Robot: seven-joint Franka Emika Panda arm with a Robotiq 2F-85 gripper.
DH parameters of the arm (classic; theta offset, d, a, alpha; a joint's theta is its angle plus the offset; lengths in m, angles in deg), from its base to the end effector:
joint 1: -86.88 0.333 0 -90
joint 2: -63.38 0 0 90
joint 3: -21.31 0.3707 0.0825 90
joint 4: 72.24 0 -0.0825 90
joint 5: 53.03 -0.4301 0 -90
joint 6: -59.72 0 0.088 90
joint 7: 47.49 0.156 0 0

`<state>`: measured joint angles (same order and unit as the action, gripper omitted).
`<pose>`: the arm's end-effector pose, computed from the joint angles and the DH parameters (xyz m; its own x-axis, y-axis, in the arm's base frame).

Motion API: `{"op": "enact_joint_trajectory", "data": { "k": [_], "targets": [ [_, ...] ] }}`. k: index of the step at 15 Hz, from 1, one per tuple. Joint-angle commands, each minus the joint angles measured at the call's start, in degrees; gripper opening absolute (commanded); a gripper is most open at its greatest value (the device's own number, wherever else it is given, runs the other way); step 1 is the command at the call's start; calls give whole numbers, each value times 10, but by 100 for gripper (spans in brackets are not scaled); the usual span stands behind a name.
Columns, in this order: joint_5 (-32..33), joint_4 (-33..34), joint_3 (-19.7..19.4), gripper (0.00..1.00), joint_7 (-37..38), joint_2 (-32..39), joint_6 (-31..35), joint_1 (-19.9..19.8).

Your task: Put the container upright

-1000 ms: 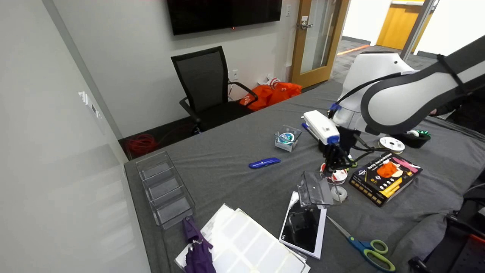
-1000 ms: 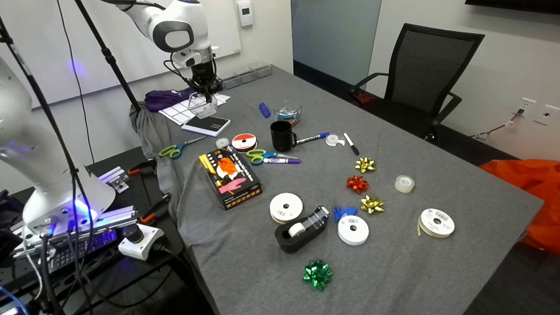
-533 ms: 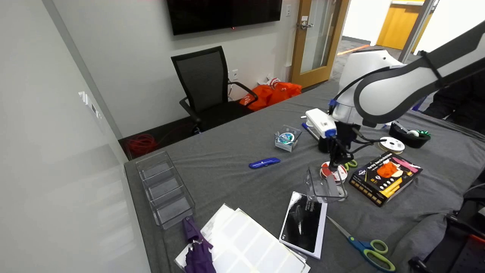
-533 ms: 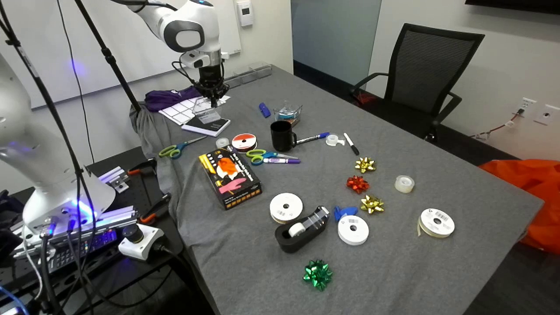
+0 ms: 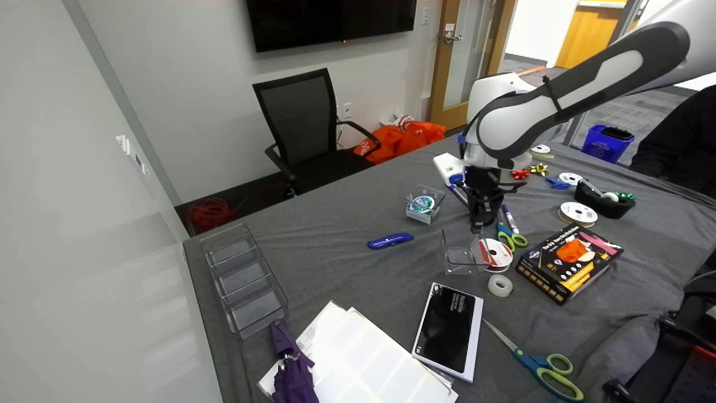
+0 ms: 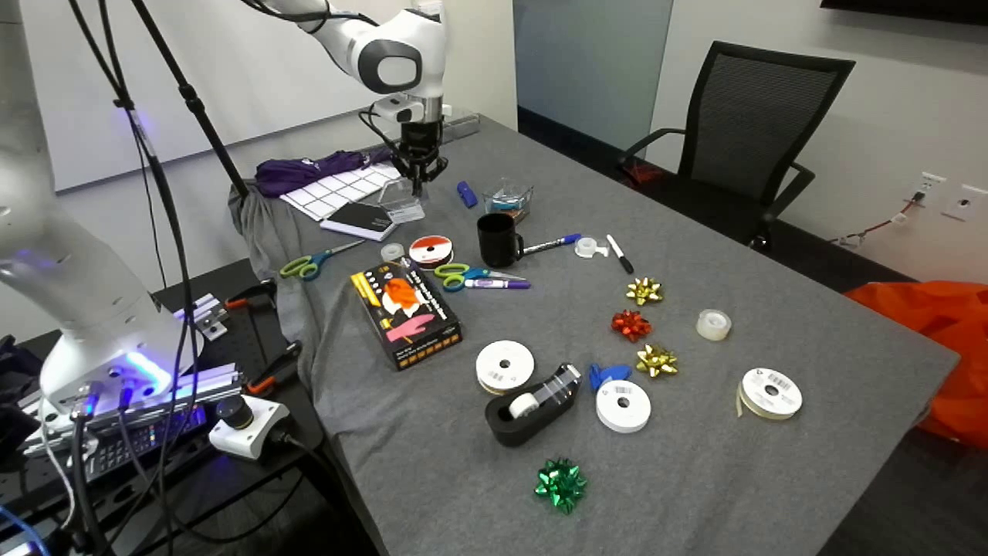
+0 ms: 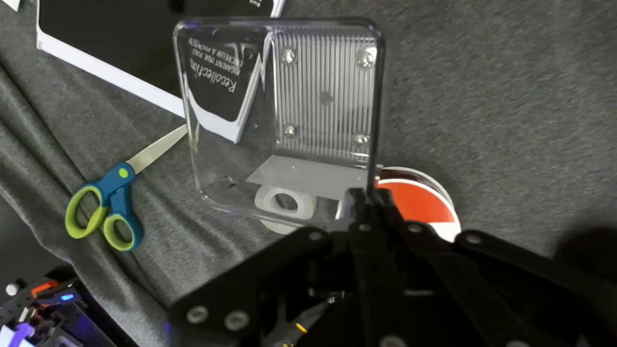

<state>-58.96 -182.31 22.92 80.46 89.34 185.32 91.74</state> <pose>0.6481 0.0810 0.2091 -0.5759 -0.8162 0.0468 -0.7958 0.5728 0.1965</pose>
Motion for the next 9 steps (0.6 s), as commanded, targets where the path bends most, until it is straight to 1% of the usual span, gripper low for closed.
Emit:
{"op": "enact_joint_trajectory", "data": {
  "k": [1, 2, 3, 4, 6, 7, 9],
  "targets": [
    [0, 100, -15, 1, -18, 59, -55, 4],
    [2, 137, -21, 1, -18, 79, -71, 1],
    [3, 165, -25, 30, -18, 94, -83, -1],
    [4, 207, -32, 31, -19, 115, -101, -5],
    [2, 271, -42, 44, -28, 145, -131, -13],
    [2, 305, -46, 52, -32, 160, -147, -17],
    [2, 370, -53, 65, -53, 185, -179, -29]
  ]
}}
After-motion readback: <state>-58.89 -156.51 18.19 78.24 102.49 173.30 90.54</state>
